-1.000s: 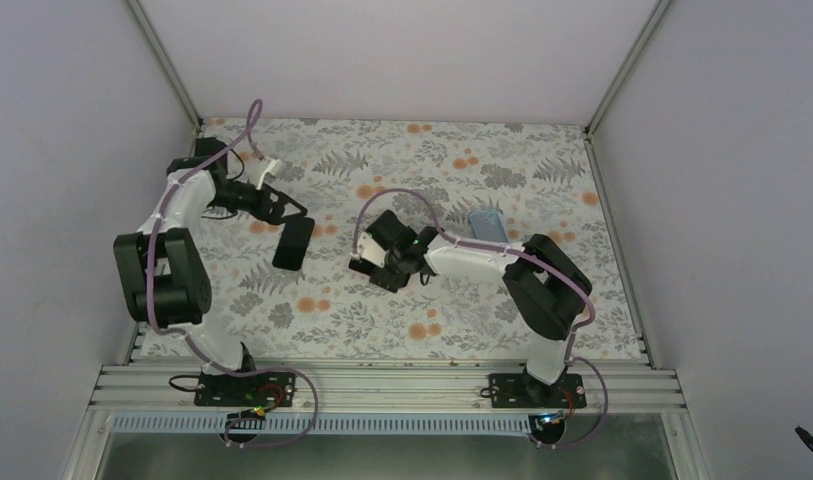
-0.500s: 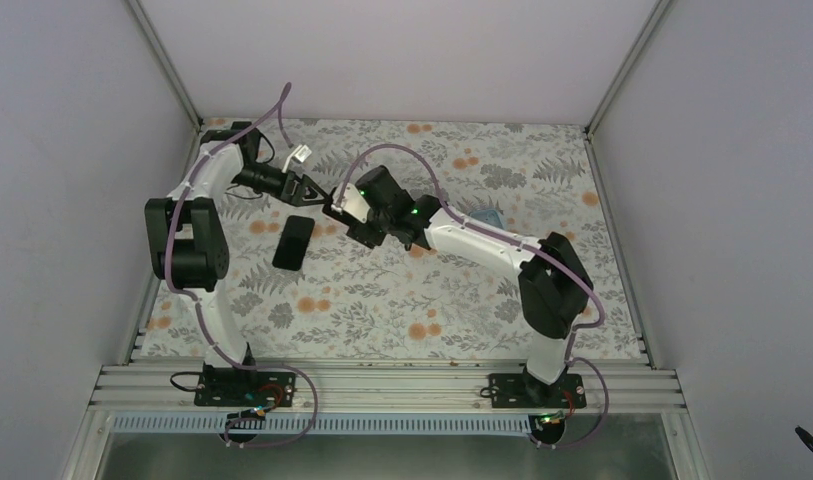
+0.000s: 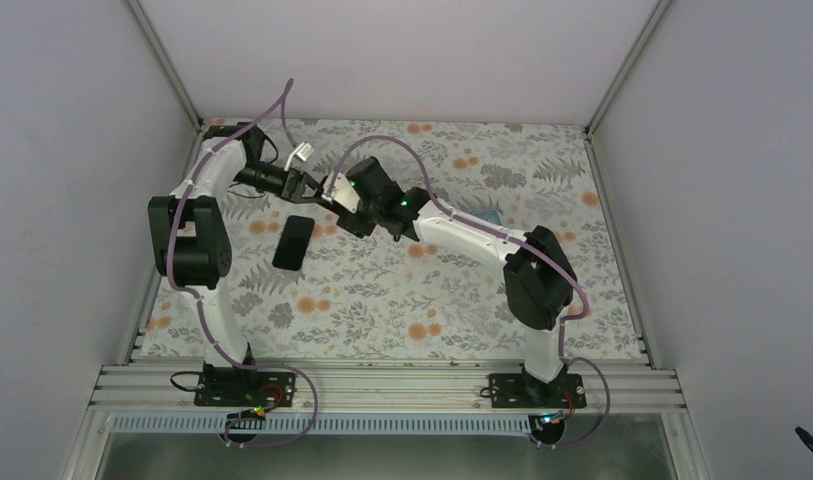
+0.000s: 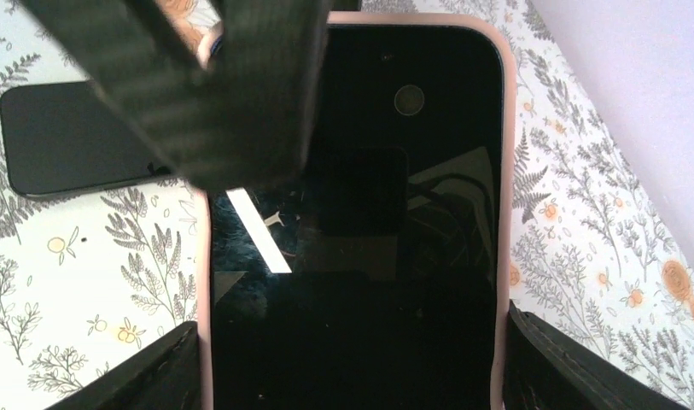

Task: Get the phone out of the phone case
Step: Pick up the phone at the center of the board.

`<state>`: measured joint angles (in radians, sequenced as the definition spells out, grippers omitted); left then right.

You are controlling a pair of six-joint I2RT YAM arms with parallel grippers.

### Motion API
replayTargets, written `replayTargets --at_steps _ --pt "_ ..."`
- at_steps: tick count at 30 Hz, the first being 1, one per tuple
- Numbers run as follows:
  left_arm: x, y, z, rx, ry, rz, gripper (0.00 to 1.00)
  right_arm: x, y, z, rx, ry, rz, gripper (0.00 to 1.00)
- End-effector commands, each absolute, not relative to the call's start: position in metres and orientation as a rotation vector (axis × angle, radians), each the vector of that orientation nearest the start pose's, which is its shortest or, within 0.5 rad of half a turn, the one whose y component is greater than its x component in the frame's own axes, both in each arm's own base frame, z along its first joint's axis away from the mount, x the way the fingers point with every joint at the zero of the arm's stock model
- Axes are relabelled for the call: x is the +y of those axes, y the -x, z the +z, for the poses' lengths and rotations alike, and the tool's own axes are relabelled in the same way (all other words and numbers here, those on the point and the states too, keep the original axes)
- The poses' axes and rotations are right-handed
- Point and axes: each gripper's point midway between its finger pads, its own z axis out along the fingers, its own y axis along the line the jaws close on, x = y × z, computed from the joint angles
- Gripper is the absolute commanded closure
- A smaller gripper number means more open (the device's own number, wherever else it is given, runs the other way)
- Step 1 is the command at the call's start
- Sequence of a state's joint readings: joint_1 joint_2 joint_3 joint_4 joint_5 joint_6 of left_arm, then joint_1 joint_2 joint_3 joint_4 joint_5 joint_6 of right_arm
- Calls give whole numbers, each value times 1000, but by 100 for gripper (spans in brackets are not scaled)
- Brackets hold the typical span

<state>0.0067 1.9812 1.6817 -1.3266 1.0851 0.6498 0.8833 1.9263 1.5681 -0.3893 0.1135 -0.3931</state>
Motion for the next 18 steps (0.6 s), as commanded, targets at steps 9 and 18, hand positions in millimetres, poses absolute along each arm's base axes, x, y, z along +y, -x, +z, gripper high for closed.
replayTargets --at_steps 9,18 --pt "-165 -377 201 2288 -767 -1498 70 423 -363 227 1755 1240 168 41" --pt "-183 -372 245 2125 -1024 -1315 98 405 -324 255 1742 1436 388 4"
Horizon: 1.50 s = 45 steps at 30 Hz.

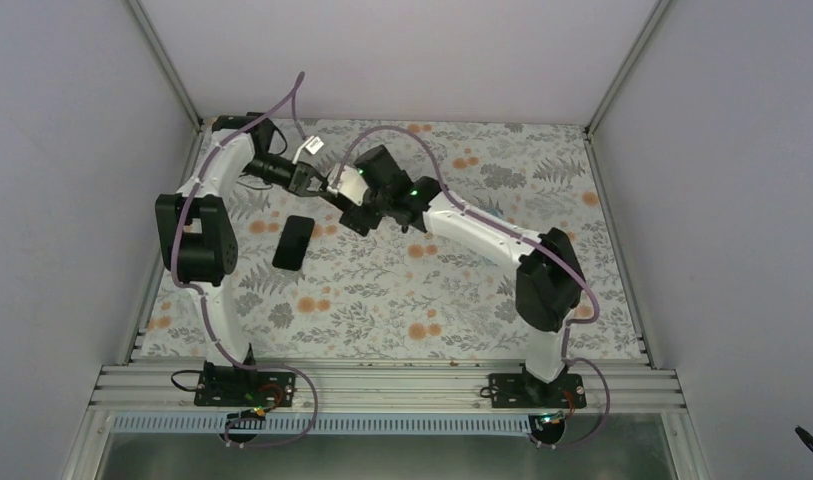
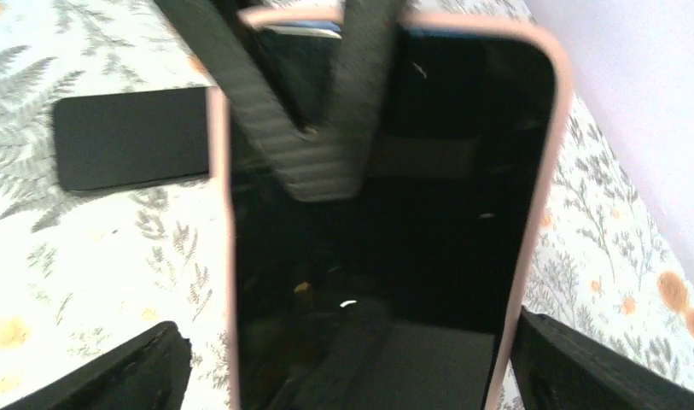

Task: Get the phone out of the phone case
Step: Pick up the phone at the center of the board, then remove the phone case from the phone.

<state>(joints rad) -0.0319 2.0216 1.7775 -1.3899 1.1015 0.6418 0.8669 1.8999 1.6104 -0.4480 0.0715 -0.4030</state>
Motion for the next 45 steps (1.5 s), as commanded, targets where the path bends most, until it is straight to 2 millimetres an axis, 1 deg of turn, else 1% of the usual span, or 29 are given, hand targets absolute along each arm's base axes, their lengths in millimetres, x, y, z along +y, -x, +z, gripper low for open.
replayTargets --at_steps 1,3,5,6,7,8,10,12,14,16,19,22,24,27,28,29,30,31,34,37,41,43,45 --pt "-187 -369 254 2091 -1073 -1275 98 397 -318 258 1740 1471 411 1" --pt "-196 -359 272 1996 -1218 -1155 98 375 -301 269 1715 1546 498 0" --pt "-207 -339 286 1861 -1388 -1045 98 346 -289 290 1663 1553 617 0" --pt "-211 -325 296 1761 -1455 -1020 98 333 -279 298 1618 1575 694 0" --pt "-215 -311 308 1648 -1504 -1015 98 319 -272 302 1578 1600 745 0" --pt "-218 -303 317 1572 -1517 -1010 98 308 -265 303 1540 1623 789 0" --pt "-225 -292 334 1461 -1532 -1025 98 290 -256 299 1507 1655 848 0" --pt "-232 -283 343 1402 -1553 -1065 98 282 -255 290 1515 1660 864 1" --pt "-241 -282 342 1407 -1571 -1086 98 277 -255 284 1520 1657 878 2" --pt "-249 -279 337 1415 -1600 -1092 98 274 -253 282 1508 1651 924 2" --pt "-259 -274 330 1433 -1639 -1097 98 273 -245 283 1476 1673 1001 4" --pt "-266 -267 330 1421 -1659 -1113 98 275 -249 281 1477 1664 1031 4" --pt "-270 -256 331 1407 -1682 -1120 98 274 -252 280 1470 1658 1046 4" --pt "-277 -233 340 1371 -1729 -1104 98 269 -259 274 1464 1663 1101 4" --pt "-278 -224 345 1351 -1743 -1095 98 267 -261 273 1450 1667 1121 4" --pt "-277 -215 351 1333 -1752 -1083 98 263 -264 267 1464 1666 1168 5" --pt "-276 -207 357 1313 -1758 -1068 98 259 -269 267 1469 1655 1194 6" --pt "-273 -201 362 1299 -1760 -1054 98 255 -277 268 1481 1628 1200 6" --pt "-263 -184 372 1280 -1766 -995 98 235 -295 263 1483 1610 1124 6" --pt "-258 -171 375 1276 -1763 -990 98 216 -322 261 1527 1564 1057 6" --pt "-257 -156 374 1262 -1760 -1055 98 191 -361 266 1552 1503 975 6" --pt "-259 -154 370 1272 -1766 -1074 98 177 -385 274 1573 1436 960 7" --pt "-260 -158 362 1295 -1782 -1055 98 167 -405 282 1586 1364 978 8"
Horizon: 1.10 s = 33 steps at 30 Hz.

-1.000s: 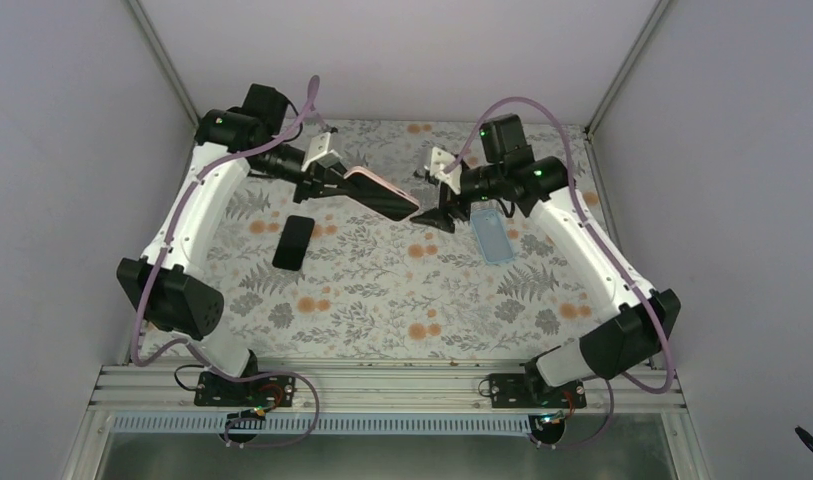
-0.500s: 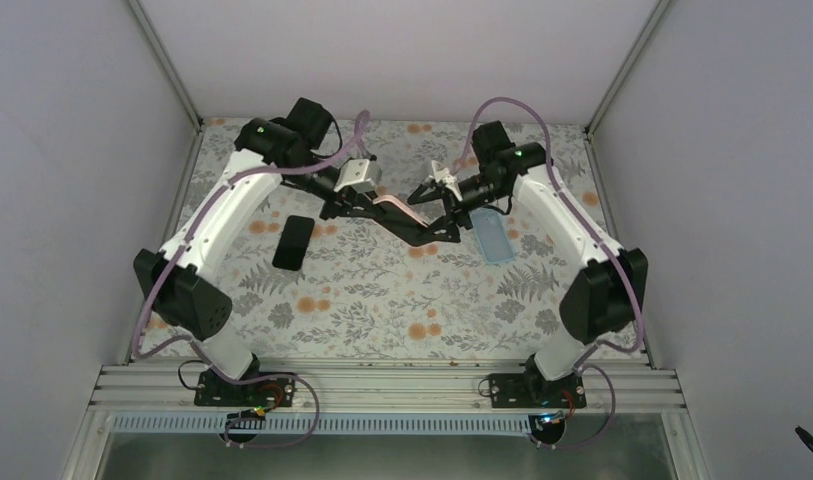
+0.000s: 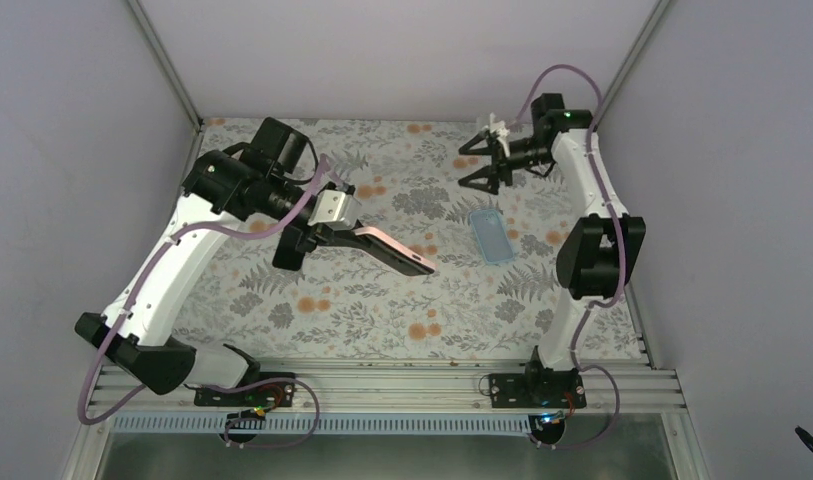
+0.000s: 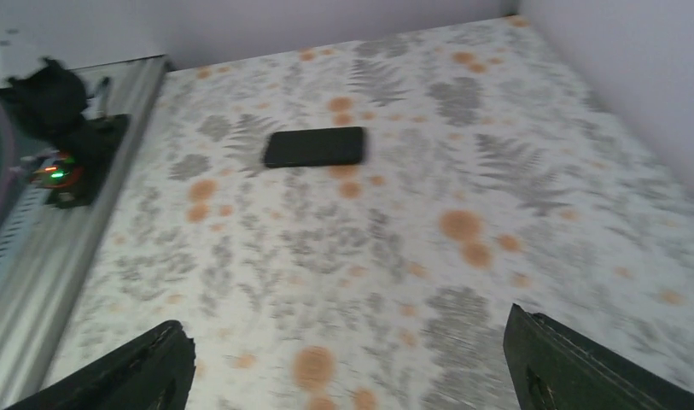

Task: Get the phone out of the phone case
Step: Remove the phone case from the phone.

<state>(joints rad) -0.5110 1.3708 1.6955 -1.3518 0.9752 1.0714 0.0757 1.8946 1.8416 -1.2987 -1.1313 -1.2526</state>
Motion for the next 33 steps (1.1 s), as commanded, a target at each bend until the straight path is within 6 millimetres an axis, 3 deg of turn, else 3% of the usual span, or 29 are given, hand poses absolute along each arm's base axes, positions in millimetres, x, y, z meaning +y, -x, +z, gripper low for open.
replayTargets --at_steps 1,3,5,9,11,14,23,33 --pt "-260 -161 359 1307 -1788 -1042 98 166 -405 284 1580 1364 969 8" --pt "-261 -165 352 1324 -1803 -1020 98 166 -393 284 1572 1397 940 7" --pt "-262 -170 346 1341 -1812 -1011 98 172 -368 267 1606 1454 942 6" --pt "-265 -178 337 1376 -1817 -1018 98 193 -301 246 1611 1591 965 6" --pt "-266 -181 334 1391 -1817 -1023 98 200 -273 259 1558 1599 971 7" --pt "-267 -183 333 1407 -1813 -1027 98 207 -250 267 1528 1580 984 8" --pt "-268 -186 334 1412 -1812 -1014 98 226 -219 260 1521 1615 1078 8" --pt "-267 -187 335 1417 -1811 -1005 98 238 -208 267 1477 1628 1151 9"
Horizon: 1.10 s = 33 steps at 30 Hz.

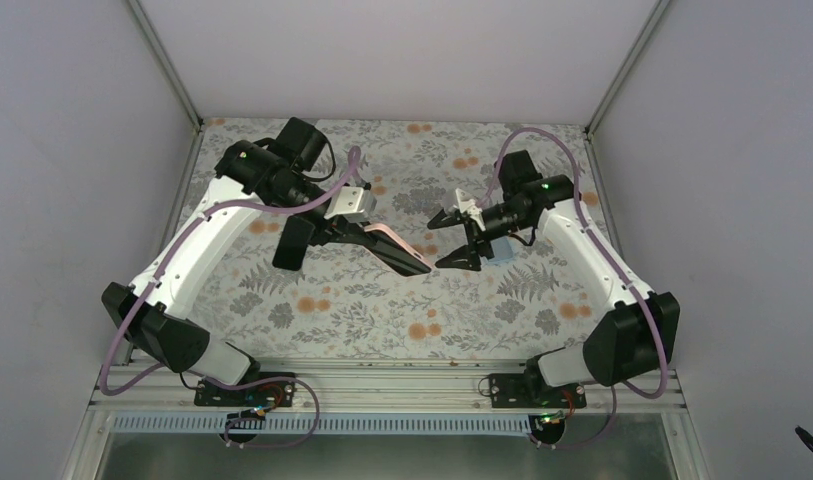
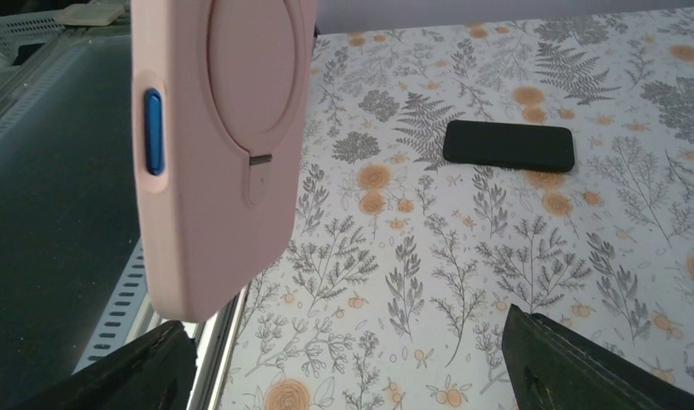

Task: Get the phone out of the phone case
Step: Remove the phone case from the phone.

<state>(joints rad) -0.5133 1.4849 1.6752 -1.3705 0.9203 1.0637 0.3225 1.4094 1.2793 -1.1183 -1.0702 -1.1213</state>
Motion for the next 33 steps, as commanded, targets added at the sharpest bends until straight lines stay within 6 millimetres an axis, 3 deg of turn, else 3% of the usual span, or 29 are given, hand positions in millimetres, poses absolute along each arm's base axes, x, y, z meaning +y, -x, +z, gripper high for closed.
replayTargets --at_steps 1,13,27,33 --pt "-267 -188 335 1421 -1810 -1002 98 238 -206 267 1478 1634 1157 8" --pt "-269 -191 336 1428 -1806 -1003 98 243 -192 266 1473 1671 1172 9" --pt "-268 -187 343 1408 -1799 -1005 98 250 -222 265 1503 1649 1085 14" --pt "-269 -181 350 1375 -1788 -1034 98 250 -256 263 1551 1573 894 14"
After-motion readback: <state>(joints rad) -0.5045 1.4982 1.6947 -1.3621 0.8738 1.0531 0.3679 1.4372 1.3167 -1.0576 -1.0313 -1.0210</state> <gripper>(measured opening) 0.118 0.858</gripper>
